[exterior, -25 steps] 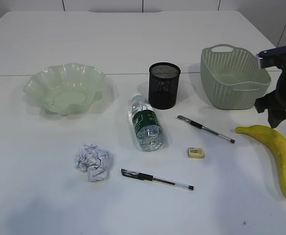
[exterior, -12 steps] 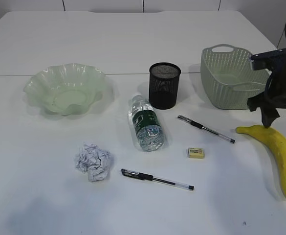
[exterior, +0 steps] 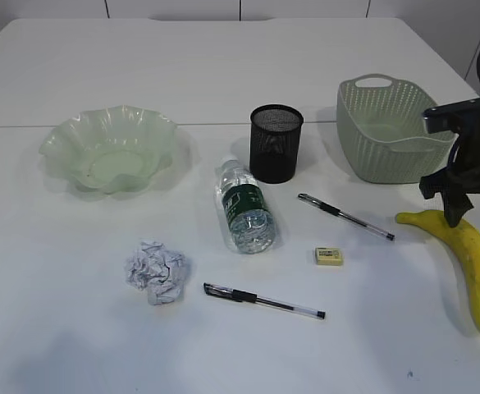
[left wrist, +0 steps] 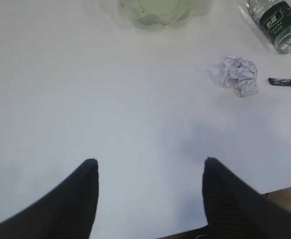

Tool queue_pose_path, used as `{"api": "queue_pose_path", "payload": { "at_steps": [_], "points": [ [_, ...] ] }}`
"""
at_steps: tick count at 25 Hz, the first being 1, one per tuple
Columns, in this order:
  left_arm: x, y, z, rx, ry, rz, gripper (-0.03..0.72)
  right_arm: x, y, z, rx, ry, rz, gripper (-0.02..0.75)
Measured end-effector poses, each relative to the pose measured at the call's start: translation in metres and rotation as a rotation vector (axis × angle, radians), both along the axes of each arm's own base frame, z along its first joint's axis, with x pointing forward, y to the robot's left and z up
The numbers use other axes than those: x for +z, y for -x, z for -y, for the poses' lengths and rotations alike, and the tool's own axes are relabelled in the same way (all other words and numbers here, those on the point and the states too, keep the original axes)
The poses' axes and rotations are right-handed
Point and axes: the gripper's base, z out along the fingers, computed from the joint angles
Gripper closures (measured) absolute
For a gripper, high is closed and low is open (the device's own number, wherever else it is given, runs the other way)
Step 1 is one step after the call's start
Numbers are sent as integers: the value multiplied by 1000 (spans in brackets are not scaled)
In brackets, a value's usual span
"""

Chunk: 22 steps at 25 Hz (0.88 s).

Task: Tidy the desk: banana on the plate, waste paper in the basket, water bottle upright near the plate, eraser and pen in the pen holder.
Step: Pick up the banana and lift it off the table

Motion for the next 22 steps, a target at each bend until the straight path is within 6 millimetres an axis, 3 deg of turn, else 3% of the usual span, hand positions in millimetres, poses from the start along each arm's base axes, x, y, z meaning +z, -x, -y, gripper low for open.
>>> {"api": "queue_pose_path", "payload": {
  "at_steps": [14,22],
  "points": [
    [0,0,1,-2,8,-1,223,-31,-6,-1,29,1,-63,286],
    [0,0,1,-1,17,-1,223,-33,-10,-1,45,1,-32,286]
  ]
}}
